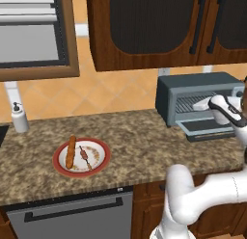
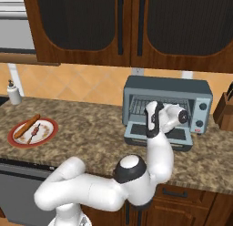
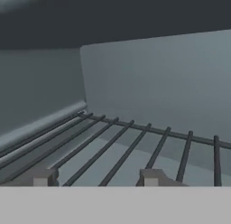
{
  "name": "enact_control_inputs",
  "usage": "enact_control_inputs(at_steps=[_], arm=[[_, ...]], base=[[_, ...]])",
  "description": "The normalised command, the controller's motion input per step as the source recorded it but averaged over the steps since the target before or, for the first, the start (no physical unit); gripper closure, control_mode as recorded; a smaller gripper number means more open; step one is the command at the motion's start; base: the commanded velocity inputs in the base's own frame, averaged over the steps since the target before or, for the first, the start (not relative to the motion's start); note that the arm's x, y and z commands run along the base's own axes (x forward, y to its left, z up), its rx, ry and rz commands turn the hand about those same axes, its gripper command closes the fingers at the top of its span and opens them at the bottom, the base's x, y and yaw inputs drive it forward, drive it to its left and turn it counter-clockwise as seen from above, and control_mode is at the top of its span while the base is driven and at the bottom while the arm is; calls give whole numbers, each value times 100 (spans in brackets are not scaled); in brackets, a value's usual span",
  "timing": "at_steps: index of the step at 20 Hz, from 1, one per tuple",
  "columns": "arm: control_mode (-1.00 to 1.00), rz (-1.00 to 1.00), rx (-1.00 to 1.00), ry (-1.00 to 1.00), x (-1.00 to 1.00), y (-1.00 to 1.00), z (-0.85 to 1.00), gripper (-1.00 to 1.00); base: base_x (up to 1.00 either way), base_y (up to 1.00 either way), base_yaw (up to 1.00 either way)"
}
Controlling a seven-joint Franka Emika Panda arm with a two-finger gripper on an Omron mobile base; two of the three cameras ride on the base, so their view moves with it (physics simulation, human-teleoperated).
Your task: Pick up the kebab skewer and baguette bread, and place them inside the toaster oven. Close the toaster oven door and start by setting the timer.
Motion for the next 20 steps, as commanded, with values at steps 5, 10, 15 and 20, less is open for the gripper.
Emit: enact_control_inputs(at_steps=[5,10,15,20], arm=[[-100,-15,-15,16,-97,-33,-95,-100],[-100,-16,-24,37,-100,-28,-75,-100],[-100,-5,-8,40,-95,-35,48,-100],[-100,2,-3,14,-98,31,100,-100]], base=[[0,0,0],[0,0,0],[0,0,0],[0,0,0]])
